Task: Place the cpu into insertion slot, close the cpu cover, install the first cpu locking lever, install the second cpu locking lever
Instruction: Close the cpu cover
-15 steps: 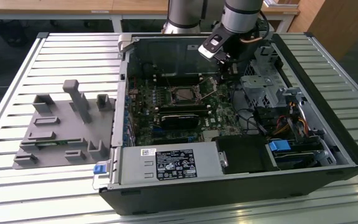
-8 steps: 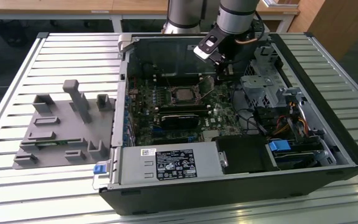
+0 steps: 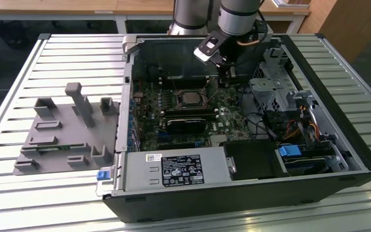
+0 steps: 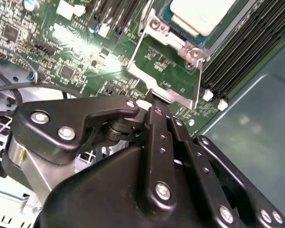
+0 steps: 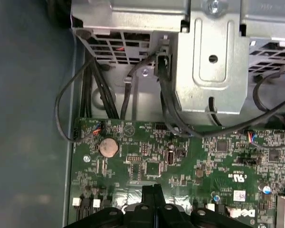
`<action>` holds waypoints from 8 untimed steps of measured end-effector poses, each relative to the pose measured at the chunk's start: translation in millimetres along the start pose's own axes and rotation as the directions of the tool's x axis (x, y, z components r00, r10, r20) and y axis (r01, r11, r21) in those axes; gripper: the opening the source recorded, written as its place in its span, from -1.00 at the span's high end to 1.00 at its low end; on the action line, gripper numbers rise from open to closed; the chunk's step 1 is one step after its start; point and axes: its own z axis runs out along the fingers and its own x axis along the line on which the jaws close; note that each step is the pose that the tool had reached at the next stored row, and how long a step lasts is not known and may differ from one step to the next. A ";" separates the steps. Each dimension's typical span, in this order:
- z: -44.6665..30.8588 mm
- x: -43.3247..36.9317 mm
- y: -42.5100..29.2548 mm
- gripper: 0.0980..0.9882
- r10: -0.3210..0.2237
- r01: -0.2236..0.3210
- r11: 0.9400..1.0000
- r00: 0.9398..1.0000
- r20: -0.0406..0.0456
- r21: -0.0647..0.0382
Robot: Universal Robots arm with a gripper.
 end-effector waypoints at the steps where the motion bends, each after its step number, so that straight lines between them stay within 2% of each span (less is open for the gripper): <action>1: 0.0 0.1 -1.6 0.98 0.000 0.000 1.000 1.000 0.000 0.000; 8: 0.3 0.6 -14.0 0.98 0.000 0.000 1.000 1.000 0.000 0.000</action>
